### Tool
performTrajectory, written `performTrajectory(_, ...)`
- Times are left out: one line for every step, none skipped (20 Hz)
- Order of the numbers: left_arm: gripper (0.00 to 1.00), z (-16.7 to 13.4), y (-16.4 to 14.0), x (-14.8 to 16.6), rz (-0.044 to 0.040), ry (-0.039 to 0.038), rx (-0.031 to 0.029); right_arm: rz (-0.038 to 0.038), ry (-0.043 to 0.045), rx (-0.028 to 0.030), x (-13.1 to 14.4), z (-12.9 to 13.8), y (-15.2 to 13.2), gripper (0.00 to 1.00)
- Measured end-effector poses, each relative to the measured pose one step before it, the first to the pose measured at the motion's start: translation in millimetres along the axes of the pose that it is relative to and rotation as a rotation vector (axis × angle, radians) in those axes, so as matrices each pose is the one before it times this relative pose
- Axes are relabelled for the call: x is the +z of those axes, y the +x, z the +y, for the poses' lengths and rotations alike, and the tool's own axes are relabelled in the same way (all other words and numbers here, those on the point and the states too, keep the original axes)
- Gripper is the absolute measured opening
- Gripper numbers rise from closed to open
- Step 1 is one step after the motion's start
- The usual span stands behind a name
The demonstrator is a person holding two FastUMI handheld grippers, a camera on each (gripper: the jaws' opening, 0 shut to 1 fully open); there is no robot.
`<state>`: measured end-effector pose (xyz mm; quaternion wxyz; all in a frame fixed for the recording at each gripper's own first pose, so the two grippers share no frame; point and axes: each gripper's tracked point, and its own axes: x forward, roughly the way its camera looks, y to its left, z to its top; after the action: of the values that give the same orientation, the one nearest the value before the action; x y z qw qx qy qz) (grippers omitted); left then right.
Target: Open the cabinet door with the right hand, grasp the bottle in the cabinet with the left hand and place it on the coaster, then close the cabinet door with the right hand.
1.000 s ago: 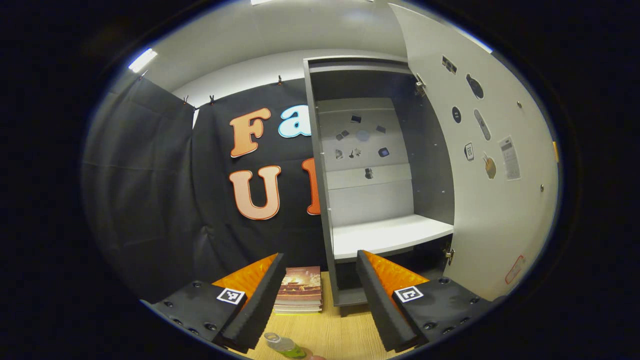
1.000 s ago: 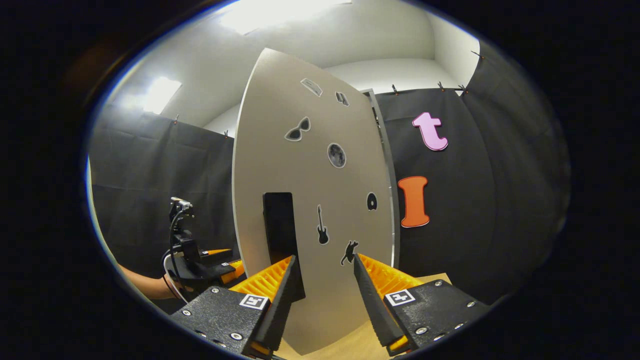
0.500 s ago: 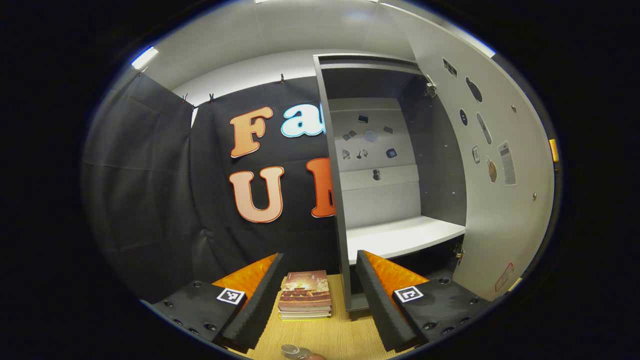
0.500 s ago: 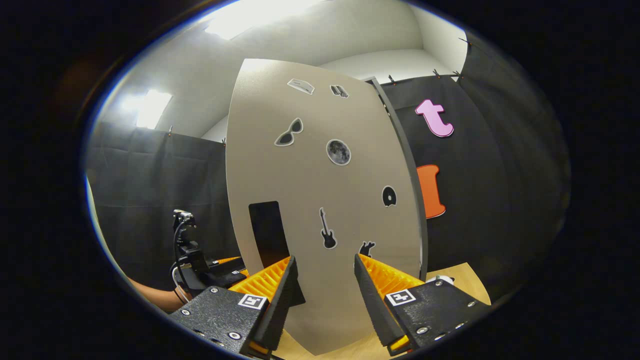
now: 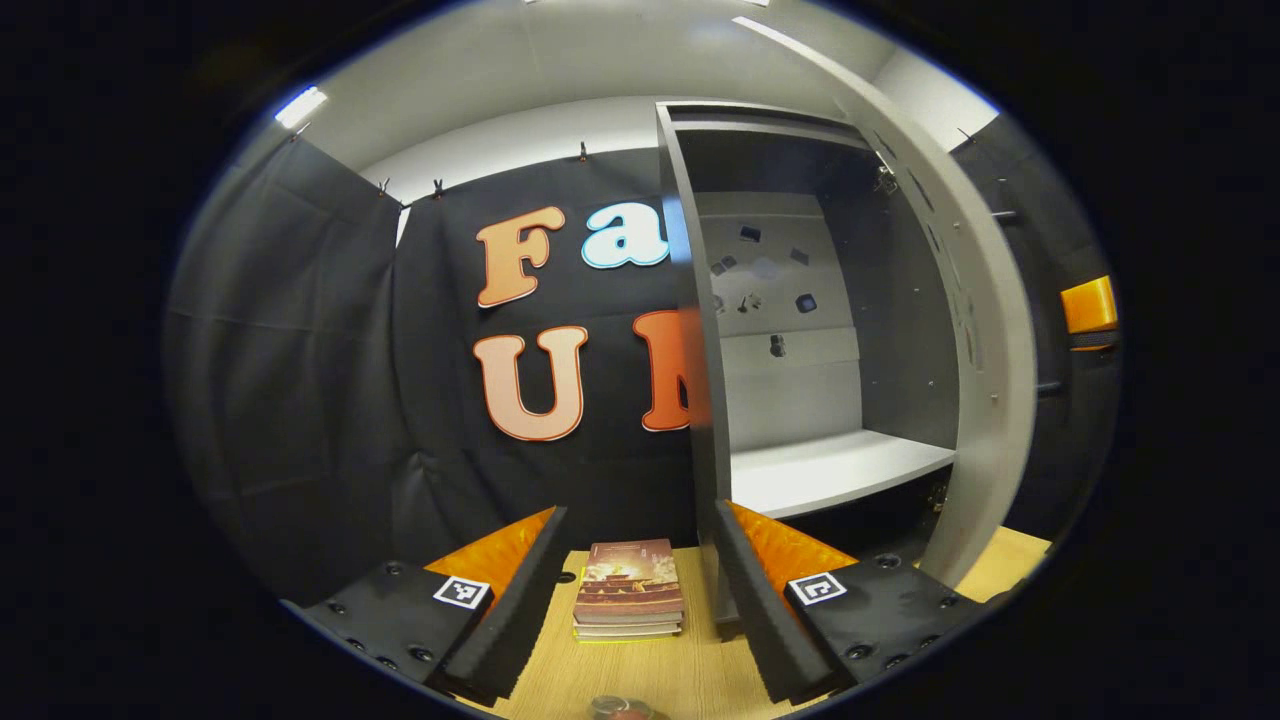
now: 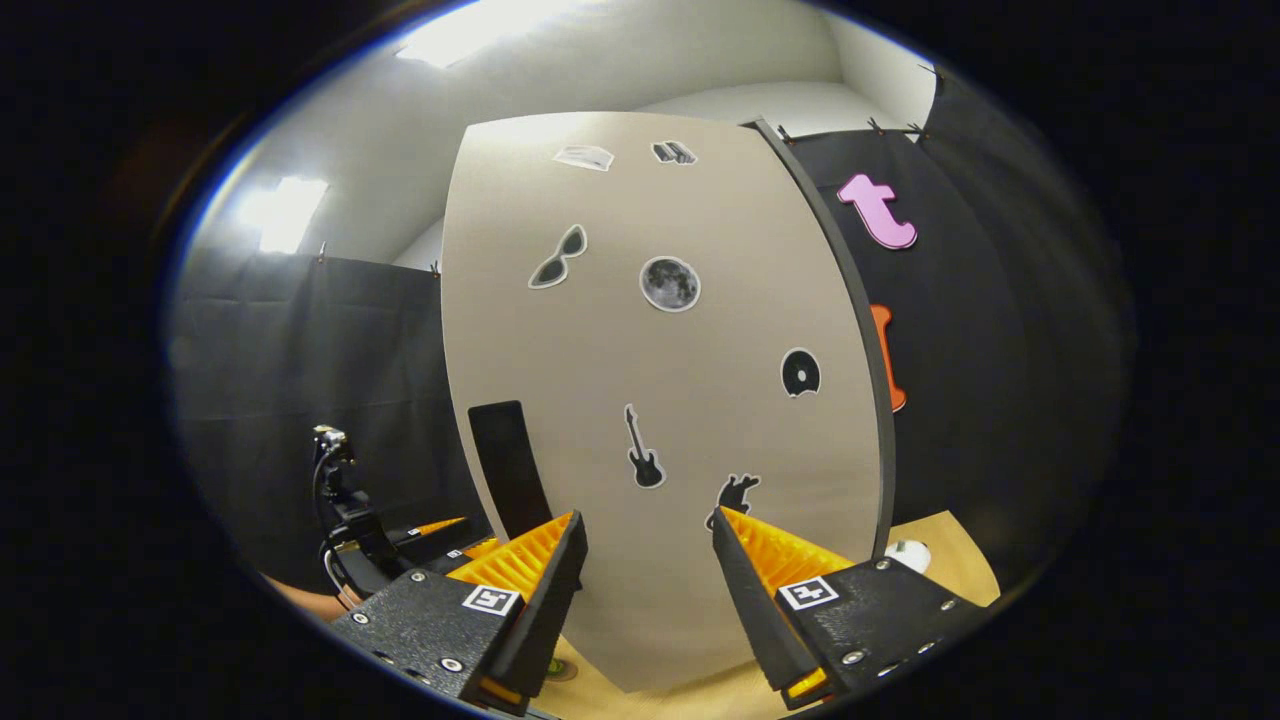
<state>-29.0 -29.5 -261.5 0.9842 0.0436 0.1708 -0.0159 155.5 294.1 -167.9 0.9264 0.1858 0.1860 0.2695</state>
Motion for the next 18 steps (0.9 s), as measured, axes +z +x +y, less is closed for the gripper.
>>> performTrajectory(0.93, 5.11, -0.04, -0.69, 0.00061, -0.00403, 0.00508, -0.00473, 0.01217, 0.00548, 2.36, -0.59, 2.25, 0.8)
performTrajectory(0.94, 5.25, 0.22, -1.55, -0.00065, -0.00559, 0.00638, -0.00695, 0.00723, 0.00456, 1.96, -0.02, 0.64, 0.8)
performTrajectory(0.94, 5.58, 0.94, 0.13, -0.00064, -0.00313, 0.00602, -0.00197, 0.00296, 0.00531, -0.46, 1.11, 2.6, 0.8)
performTrajectory(0.94, 5.77, 0.79, 0.3, -0.00155, -0.00169, 0.00645, 0.00211, -0.00144, 0.00591, -3.38, 1.2, 3.3, 0.81)
performTrajectory(0.93, 5.8, 1.24, -1.72, -0.0007, -0.00045, 0.0056, 0.00538, -0.00419, 0.00357, -3.95, 2.07, 5.62, 0.82)
performTrajectory(0.93, 5.49, 1.09, -1.05, 0.00183, 0.00072, 0.00495, 0.0096, -0.00298, 0.00202, -5.88, 4.84, 6.11, 0.92)
performTrajectory(0.93, 4.44, 6.22, -4.0, 0.00214, 0.0025, 0.00146, 0.00695, -0.00086, -0.0019, -1.72, 2.74, 2.8, 0.82)
performTrajectory(0.92, 6.3, 0.13, 1.37, -0.00216, 0.0026, 0.00026, 0.00485, -0.00405, -0.00554, -2.14, 2.65, 4.89, 0.92)
performTrajectory(0.92, 3.03, 1.29, -0.43, -0.00195, 0.00001, 0.0007, 0.00286, -0.00367, -0.00807, -1.76, 1.01, 4.66, 0.83)
performTrajectory(0.92, 4.05, 1.65, 0.44, -0.00134, 0.00066, 0.00019, 0.00521, -0.00061, -0.00869, -1.98, 0.45, 5.61, 0.83)
performTrajectory(0.93, 2.58, 0.78, -0.67, -0.00309, 0.00051, -0.00006, 0.00408, -0.00116, -0.00652, -2.06, 0.38, 3.93, 0.83)
performTrajectory(0.94, 3.32, 1.59, 0.53, -0.00329, 0.00108, 0.00045, 0.00219, 0.00114, -0.00766, -1.84, -0.37, 3.23, 0.83)
performTrajectory(0.93, 3.38, 0.46, -1.23, -0.00126, 0.00038, -0.00119, -0.00116, 0.00629, -0.00416, -0.61, 0.22, 1.65, 0.84)
performTrajectory(0.92, 3.48, 0.83, -0.1, -0.00269, 0.0014, 0.00092, -0.002, 0.01115, -0.00573, 0.14, -0.24, 1.48, 0.83)
performTrajectory(0.93, 4.56, 0.52, -0.12, -0.00159, -0.00038, 0.00178, -0.00131, 0.00976, -0.00177, 0.14, -0.33, 1.12, 0.84)
performTrajectory(0.94, 4.36, 1.16, -0.84, 0.00004, -0.00153, 0.00128, -0.00043, 0.00681, -0.00484, -0.45, -0.05, 1.43, 0.84)
performTrajectory(0.93, 3.94, 0.85, -1.19, -0.00122, -0.00245, 0.00222, -0.00017, 0.00243, -0.00323, -0.57, -0.04, 0.74, 0.84)
performTrajectory(0.93, 3.67, 1.15, -0.59, -0.00015, -0.00168, 0.00229, 0.00054, -0.00142, -0.00336, -0.89, 1.04, 0.94, 0.84)
